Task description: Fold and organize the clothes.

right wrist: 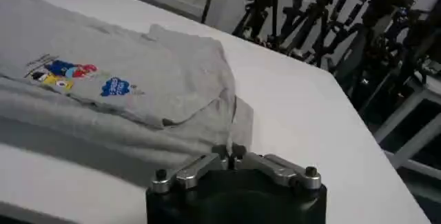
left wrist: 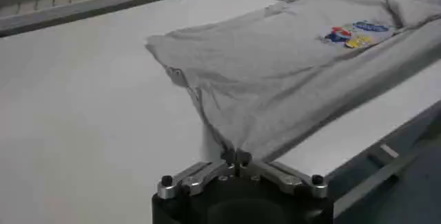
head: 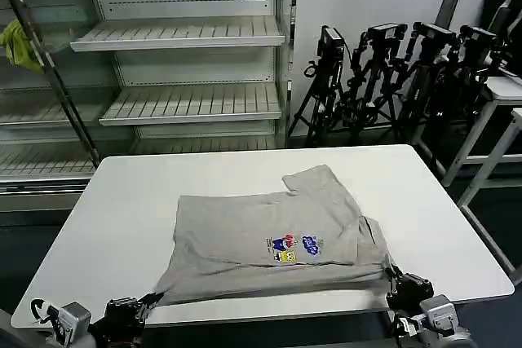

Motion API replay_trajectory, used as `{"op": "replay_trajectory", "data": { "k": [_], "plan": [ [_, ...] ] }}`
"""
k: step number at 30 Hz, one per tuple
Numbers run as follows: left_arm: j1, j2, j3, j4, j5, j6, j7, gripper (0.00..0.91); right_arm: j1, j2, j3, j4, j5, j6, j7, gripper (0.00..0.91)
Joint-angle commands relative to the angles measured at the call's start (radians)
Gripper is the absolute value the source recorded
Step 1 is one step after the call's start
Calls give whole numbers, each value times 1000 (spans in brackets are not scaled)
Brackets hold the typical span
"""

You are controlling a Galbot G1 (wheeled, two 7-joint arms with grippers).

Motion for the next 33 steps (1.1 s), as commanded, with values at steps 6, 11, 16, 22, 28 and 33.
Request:
{"op": "replay_trajectory", "data": {
  "k": [6,11,16,22,28,33],
  "plan": [
    [30,-16,-32,-39,11,9,-21,907,-43,-1,31,46,-10,-49,18,907],
    [17,-29,-58,-53,13,7,-22,907,-37,14,55,60,-14,-49,20,907],
    [-105,-43,-87,-36,22,-17,-18,907,68,74,78,50,-27,-25,-6,907],
    [-363,-13,14,100,-23,-24,1,907,342,153,-52,-130,-81,73,-101,907],
    [-568,69,190,286,-65,-53,36,907,595,135,-191,-327,-24,115,-201,907],
    [-833,34,384,411,-61,-51,43,907,859,153,-313,-498,23,121,-227,907]
  ]
}}
